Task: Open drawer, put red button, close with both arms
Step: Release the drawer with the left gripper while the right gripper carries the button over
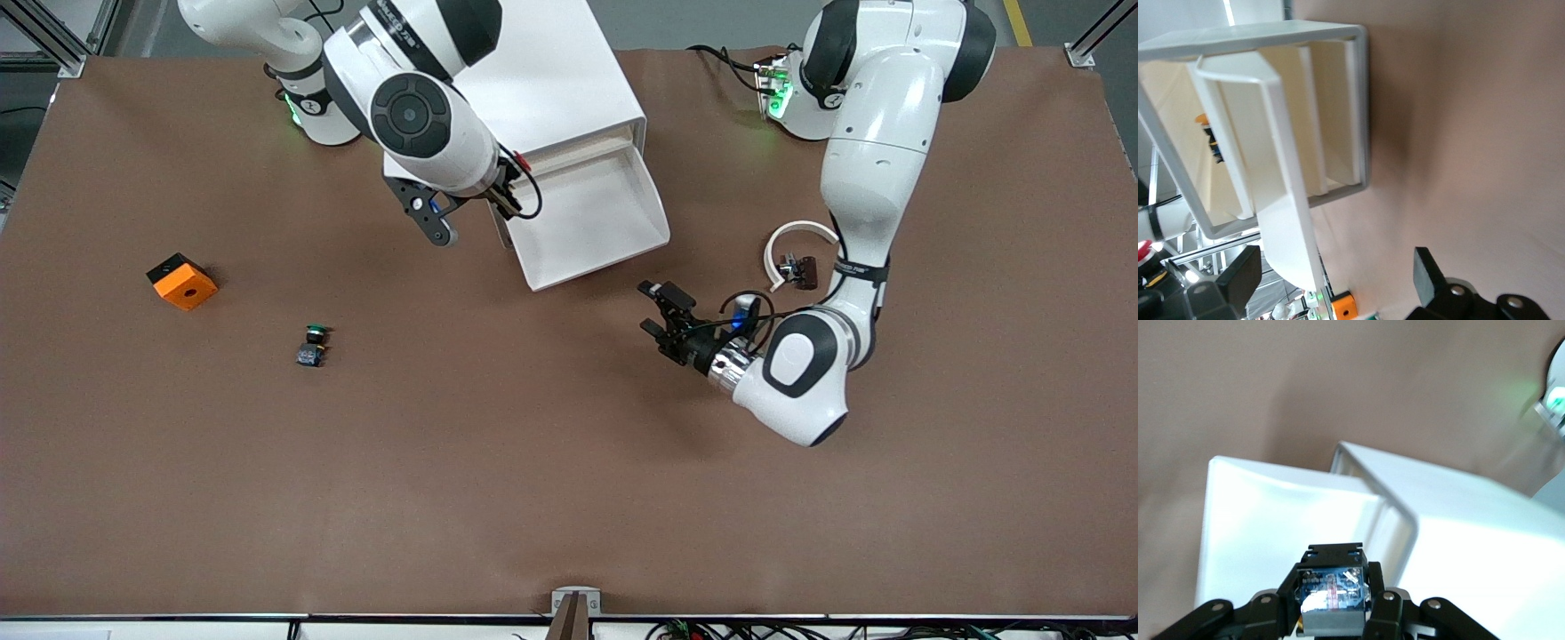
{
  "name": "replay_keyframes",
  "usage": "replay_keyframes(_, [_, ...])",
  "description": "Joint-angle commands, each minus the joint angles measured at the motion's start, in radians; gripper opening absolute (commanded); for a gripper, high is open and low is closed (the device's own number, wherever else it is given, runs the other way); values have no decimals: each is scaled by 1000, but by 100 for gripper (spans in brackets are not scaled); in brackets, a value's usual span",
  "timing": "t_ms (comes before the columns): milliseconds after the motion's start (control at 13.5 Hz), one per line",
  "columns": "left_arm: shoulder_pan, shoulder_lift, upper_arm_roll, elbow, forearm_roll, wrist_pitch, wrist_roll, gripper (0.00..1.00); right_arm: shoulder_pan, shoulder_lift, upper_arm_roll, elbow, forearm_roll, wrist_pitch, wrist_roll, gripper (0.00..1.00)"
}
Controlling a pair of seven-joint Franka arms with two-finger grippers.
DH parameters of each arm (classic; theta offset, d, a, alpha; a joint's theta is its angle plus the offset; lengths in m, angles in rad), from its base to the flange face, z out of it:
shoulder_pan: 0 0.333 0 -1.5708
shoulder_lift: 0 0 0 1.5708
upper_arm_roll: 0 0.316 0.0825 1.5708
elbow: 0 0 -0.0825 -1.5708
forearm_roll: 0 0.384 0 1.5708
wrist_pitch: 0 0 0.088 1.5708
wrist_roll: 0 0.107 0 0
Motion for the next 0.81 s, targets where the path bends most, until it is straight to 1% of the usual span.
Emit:
replay_keyframes(0, [-4, -27, 75, 30, 48, -10, 95, 100, 27, 73, -13, 24, 36, 60, 141, 21])
replay_keyframes(148, [-5, -39, 126, 67, 112, -10, 164, 100, 53, 113, -13, 24, 42, 88, 180, 21])
replay_keyframes(222, [-5, -42, 152, 70, 129, -9, 196, 100, 70, 131, -15, 24, 40, 92, 215, 21])
replay_keyframes(370, [-5, -64, 219, 70, 132, -9, 305, 100, 99, 154, -13, 26, 43, 120, 258, 20])
replay_keyframes(517, [-16, -82, 265, 70, 166, -3, 470, 100, 110, 159, -13, 22, 59, 180, 270, 20])
replay_keyframes(665, [-19, -111, 284, 68, 229, 34, 705, 100, 139, 185, -13, 24, 62, 216, 301, 20])
replay_keyframes(739, [-19, -122, 283, 68, 273, 48, 817, 100, 147, 197, -15, 24, 62, 243, 306, 20])
